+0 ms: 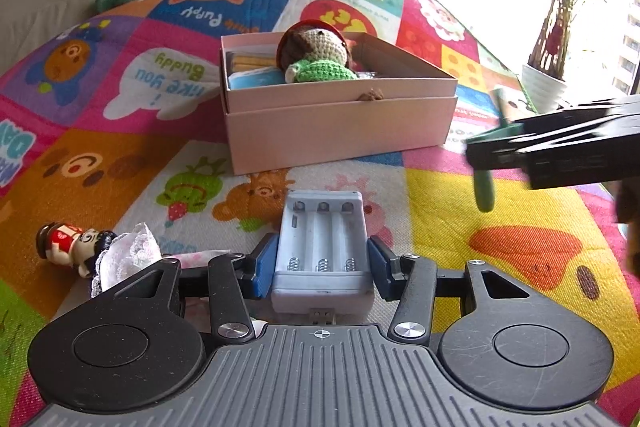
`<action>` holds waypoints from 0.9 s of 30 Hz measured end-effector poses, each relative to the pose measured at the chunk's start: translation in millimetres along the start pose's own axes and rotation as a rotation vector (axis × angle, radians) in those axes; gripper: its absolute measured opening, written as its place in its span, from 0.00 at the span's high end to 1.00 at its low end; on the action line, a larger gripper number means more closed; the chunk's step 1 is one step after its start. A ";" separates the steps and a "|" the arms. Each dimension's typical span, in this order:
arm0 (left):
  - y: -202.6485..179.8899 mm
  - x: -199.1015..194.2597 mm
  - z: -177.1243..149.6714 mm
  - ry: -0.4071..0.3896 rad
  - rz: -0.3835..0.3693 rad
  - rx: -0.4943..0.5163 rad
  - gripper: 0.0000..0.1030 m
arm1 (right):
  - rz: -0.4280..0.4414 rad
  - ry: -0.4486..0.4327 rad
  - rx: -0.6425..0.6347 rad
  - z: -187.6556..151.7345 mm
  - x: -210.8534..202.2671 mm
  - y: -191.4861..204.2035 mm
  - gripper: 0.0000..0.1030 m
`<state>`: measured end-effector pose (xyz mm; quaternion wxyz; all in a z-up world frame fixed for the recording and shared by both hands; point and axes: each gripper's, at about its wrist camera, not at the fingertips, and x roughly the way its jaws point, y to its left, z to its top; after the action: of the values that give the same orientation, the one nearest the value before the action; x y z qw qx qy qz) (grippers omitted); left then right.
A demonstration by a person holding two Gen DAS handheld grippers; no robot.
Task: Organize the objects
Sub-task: 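Hold the charger in the left gripper while right grasps the teal crank toy, then lower the charger into the pink box with left while right drops the teal crank toy in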
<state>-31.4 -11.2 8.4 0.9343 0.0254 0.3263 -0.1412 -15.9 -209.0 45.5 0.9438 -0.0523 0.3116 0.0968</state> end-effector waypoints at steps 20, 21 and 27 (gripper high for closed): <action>33.4 47.8 150.7 -0.166 -0.045 -0.120 0.49 | 0.049 -0.182 0.065 9.7 -60.1 -13.3 0.31; 41.7 57.1 151.4 -0.157 -0.034 -0.166 0.51 | 0.043 -0.183 0.064 9.8 -60.5 -14.0 0.31; 85.1 31.6 130.2 -0.287 -0.079 -0.345 0.51 | 0.020 -0.172 0.079 15.1 -52.5 -23.8 0.31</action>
<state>94.6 44.4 87.4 0.9554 -0.1681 0.2100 -0.1217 -43.4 -237.7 89.9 0.9674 -0.0033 0.2335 0.0982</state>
